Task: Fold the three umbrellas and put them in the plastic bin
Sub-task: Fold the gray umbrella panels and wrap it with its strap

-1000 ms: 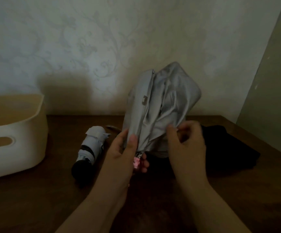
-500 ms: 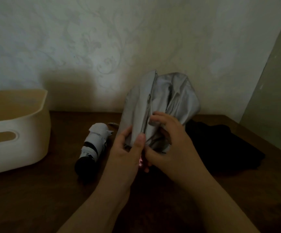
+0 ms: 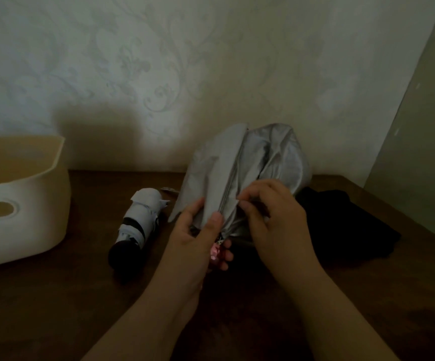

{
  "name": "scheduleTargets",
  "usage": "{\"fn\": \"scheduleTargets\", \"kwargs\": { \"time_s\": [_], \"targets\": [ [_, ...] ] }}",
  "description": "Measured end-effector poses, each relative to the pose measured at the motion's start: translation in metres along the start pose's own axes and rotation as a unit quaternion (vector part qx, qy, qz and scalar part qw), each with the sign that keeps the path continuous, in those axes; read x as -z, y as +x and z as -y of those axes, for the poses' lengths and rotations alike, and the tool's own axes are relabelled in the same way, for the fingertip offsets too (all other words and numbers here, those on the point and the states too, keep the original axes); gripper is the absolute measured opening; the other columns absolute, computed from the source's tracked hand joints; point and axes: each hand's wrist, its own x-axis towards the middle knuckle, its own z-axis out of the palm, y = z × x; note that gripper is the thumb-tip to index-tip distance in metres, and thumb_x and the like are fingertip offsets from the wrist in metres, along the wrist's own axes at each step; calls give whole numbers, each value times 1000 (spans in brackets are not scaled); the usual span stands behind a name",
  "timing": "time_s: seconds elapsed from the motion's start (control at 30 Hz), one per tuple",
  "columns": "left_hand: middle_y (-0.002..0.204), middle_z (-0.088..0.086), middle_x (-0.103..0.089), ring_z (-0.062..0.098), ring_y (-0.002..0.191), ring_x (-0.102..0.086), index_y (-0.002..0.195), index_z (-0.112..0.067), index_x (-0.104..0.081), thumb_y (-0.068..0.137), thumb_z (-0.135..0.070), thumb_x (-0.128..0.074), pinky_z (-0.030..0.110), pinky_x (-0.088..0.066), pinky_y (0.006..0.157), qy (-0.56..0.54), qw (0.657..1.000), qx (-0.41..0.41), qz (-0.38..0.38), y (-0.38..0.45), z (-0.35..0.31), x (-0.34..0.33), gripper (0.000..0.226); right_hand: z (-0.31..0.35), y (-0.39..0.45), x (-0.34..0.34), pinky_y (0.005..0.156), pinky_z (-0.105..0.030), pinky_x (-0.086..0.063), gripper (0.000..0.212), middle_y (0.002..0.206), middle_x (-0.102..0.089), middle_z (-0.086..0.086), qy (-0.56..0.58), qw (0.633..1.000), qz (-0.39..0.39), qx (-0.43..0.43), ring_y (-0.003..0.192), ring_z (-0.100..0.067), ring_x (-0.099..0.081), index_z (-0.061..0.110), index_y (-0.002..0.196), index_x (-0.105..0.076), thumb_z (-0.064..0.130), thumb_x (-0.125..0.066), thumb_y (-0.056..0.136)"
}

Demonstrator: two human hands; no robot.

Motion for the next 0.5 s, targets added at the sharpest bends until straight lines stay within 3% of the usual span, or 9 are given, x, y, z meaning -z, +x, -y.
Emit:
{"fn": "scheduleTargets", "kwargs": {
  "time_s": [0.17,0.33,0.5],
  "targets": [
    [63,6,-63,15,49,-56,130,-32,-48,87,-25,-58,26,-44,41,-33,999,-1,-19,3,-1,4,45,1,0,1,86,-3,-35,6,97,-48,14,10,1000,13,26,92,6,-46,17,87,-56,12,-52,89],
    [78,11,-65,13,50,-58,126,-36,-49,87,-27,-58,26,-46,44,-7,998,-31,-45,1,-3,3,41,9,-1,0,85,-3,-34,10,97,-47,18,70,997,15,6,99,8,-46,21,87,-50,12,-51,91],
    [75,8,-66,12,49,-57,123,-35,-50,90,-25,-56,24,-46,44,20,997,-59,-47,-1,-3,3,35,11,1,5,88,-6,-36,6,114,-50,14,1,996,55,64,104,7,-45,26,91,-44,21,-42,92]
  ]
}}
